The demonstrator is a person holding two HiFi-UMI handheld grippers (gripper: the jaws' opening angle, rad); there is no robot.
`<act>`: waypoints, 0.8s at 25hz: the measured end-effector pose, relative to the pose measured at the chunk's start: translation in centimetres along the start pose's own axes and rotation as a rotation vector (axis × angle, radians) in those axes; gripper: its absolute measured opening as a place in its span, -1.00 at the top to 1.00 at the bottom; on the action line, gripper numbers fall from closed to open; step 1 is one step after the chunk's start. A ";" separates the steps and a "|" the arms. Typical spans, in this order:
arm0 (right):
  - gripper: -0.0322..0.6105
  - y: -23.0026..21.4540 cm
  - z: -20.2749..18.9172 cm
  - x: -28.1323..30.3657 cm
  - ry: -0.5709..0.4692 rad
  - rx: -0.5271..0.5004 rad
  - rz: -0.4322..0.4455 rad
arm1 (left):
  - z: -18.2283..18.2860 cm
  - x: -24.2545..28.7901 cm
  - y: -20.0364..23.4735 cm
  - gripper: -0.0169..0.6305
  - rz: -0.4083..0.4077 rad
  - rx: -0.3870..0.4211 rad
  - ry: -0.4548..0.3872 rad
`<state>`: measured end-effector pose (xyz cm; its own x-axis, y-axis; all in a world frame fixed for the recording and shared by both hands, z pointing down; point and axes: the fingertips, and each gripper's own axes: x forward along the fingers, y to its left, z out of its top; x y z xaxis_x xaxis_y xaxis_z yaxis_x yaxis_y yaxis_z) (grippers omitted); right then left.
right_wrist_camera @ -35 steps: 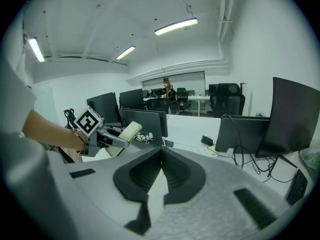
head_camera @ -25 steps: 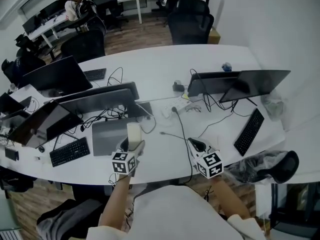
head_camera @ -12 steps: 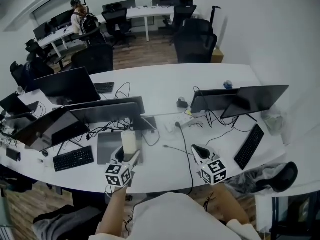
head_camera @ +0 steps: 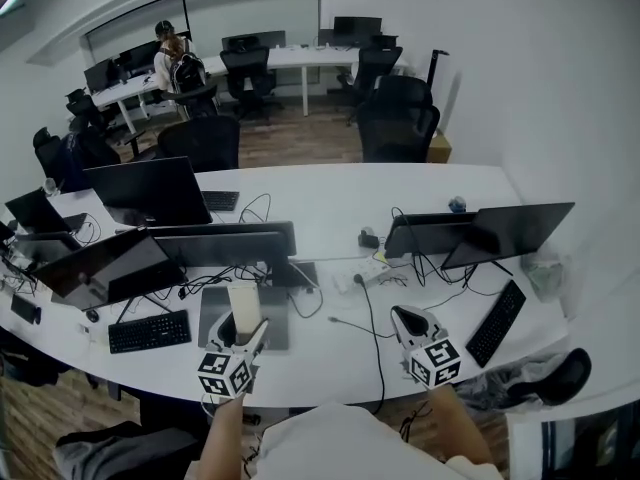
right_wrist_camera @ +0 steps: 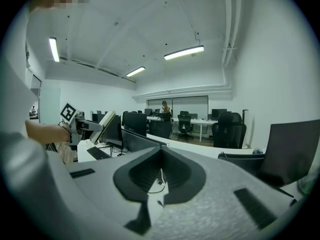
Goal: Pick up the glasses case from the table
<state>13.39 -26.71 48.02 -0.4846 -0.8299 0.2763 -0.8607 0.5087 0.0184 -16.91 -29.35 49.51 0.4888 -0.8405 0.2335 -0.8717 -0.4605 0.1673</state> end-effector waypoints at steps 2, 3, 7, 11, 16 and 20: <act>0.90 -0.1 0.7 -0.2 -0.013 -0.018 -0.002 | 0.7 -0.6 0.2 -0.01 0.004 0.009 -0.017; 0.90 -0.2 1.0 -0.3 -0.019 -0.026 -0.005 | 1.1 -0.9 0.3 -0.01 0.004 0.013 -0.027; 0.90 -0.4 2.1 -0.6 -0.043 -0.051 -0.013 | 2.7 -2.0 0.3 -0.01 -0.014 0.030 -0.082; 0.90 -0.1 2.3 -0.8 -0.045 -0.080 -0.012 | 3.0 -2.7 0.4 -0.01 -0.014 0.037 -0.100; 0.90 -0.3 2.7 -0.7 -0.054 -0.079 -0.016 | 3.0 -2.8 0.6 -0.01 -0.005 0.029 -0.111; 0.90 -0.6 3.0 -0.6 -0.063 -0.070 -0.017 | 3.0 -2.7 0.5 -0.01 -0.003 0.028 -0.114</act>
<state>13.69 -27.21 44.94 -0.4810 -0.8500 0.2147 -0.8568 0.5077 0.0906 -18.81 -28.16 46.09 0.4860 -0.8654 0.1220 -0.8716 -0.4697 0.1405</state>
